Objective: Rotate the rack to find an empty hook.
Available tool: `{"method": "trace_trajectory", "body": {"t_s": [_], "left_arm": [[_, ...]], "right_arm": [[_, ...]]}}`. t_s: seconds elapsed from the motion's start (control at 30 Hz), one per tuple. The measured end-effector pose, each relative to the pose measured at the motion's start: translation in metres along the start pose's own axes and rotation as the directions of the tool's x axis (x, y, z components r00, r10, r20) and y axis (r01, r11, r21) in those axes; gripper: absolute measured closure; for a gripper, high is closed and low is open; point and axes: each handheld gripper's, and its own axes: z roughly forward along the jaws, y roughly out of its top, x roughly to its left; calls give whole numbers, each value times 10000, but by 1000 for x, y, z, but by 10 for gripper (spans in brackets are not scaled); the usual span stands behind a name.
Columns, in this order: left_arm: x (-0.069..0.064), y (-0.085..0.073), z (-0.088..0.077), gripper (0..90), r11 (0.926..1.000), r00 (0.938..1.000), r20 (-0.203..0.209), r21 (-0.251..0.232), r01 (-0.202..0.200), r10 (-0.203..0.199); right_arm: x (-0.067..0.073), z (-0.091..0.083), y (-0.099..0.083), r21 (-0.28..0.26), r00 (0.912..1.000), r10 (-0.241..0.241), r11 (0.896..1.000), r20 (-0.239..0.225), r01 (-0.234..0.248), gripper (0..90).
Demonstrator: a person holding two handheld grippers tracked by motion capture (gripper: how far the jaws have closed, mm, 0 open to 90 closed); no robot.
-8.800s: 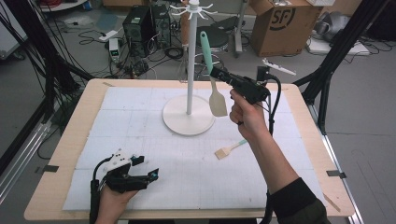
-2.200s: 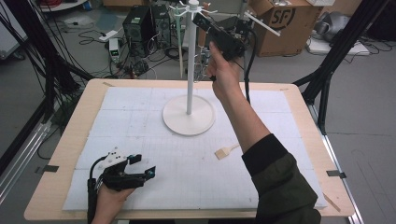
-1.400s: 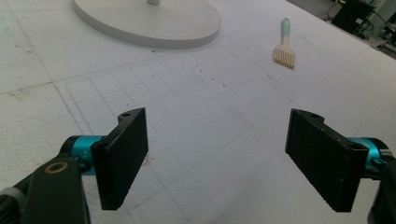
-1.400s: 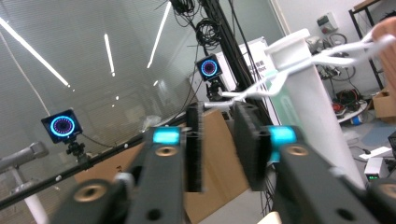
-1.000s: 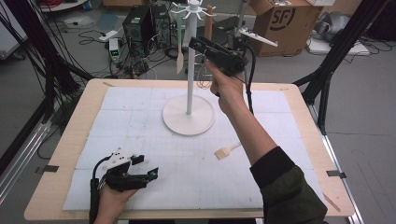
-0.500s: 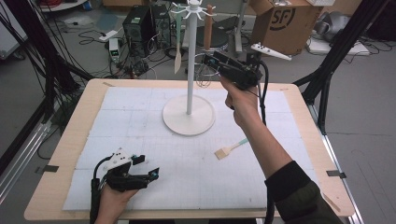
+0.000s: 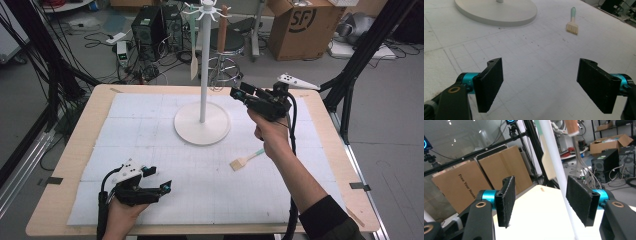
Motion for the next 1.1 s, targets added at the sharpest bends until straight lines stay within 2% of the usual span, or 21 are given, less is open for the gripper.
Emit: {"method": "trace_trajectory", "body": {"t_s": [0.13, 0.4, 0.57, 0.63, 0.83, 1.0, 1.1], "left_arm": [[0, 0, 0, 217, 10000, 10000, -19, 1, -3, 3], [-3, 0, 1, 217, 9999, 9999, 1, 60, -104, 104], [-3, 0, 1, 218, 9999, 9999, -9, 76, -117, 117], [-3, 0, 1, 218, 9999, 9999, -5, 74, -110, 110], [-3, 0, 2, 218, 9999, 9999, -8, 76, -109, 109], [-3, 0, 2, 218, 9999, 9999, -10, 80, -114, 114], [-3, 1, 1, 217, 9999, 9999, -15, 48, -118, 118]], "right_arm": [[-4, -10, -8, -29, 9999, 91, 10000, 94, -91, 401], [-11, -25, -30, 328, 9990, 304, 9990, 341, -315, 404], [-18, -35, -51, 820, 9957, 778, 9933, 495, -817, 405], [-21, -37, -60, 1052, 9950, 800, 9907, 599, -860, 405], [-26, -44, -75, 1293, 9922, 999, 9856, 748, -1090, 404], [-27, -47, -85, 1499, 9930, 878, 9838, 786, -988, 404], [-28, -47, -91, 1783, 9916, 917, 9782, 915, -1069, 396]]}}
